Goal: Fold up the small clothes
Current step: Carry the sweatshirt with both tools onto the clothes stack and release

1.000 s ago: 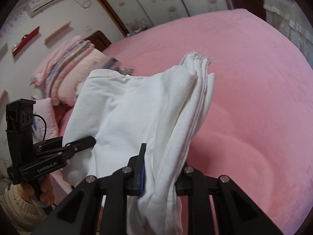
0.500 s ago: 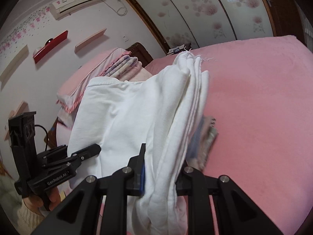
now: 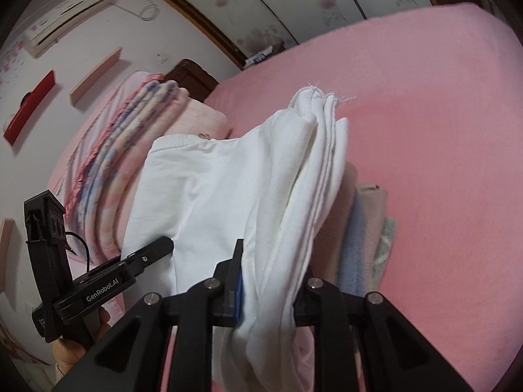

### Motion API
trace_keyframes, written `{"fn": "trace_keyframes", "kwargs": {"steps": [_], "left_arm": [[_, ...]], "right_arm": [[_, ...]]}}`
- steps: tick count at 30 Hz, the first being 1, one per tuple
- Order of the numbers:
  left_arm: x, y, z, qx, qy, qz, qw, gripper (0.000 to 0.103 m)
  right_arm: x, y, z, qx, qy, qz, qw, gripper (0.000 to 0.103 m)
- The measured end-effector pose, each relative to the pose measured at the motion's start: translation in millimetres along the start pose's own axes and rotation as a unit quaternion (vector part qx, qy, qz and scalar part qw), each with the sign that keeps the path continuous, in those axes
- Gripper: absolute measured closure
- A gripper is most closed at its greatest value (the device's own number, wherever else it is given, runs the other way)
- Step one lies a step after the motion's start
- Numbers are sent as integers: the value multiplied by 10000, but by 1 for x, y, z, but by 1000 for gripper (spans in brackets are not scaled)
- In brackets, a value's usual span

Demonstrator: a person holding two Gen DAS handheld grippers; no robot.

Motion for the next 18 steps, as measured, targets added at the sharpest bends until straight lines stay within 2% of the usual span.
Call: {"fn": "trace_keyframes", "kwargs": {"steps": [2,4,6,8,12,18], "left_arm": [[-1,4,-10,-20,-12,-44,10000,67],[7,5,-15,-20,130,149,9998,59],[17,8,-17,19,199,373,9991,36],[31,12,-21,-16,160,558,9983,20],[43,24,-19,-168,302,765,9965,16],[41,38,-4,-560,88,418,9975,6]], "right_arm": [[-15,9,-6,68,35,-65,10000,84],[-25,16,-7,59,-10,-64,10000,84],[-28,18,-5,27,-100,-84,9999,84],[-29,22,-4,-7,-147,5,9999,83],[-26,25,-6,-53,-294,77,9995,81],[-22,28,-4,-152,-310,347,9988,79]]}}
Point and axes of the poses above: each gripper's, at about its wrist camera, not at the fingertips, and z roughly against the way its jaws point, x to its left, y to its underside, the point moved 3 cm from there along -z, roughly the way its jaws point, and after that the axes turned 9 degrees about -x, right-handed, at the moved point
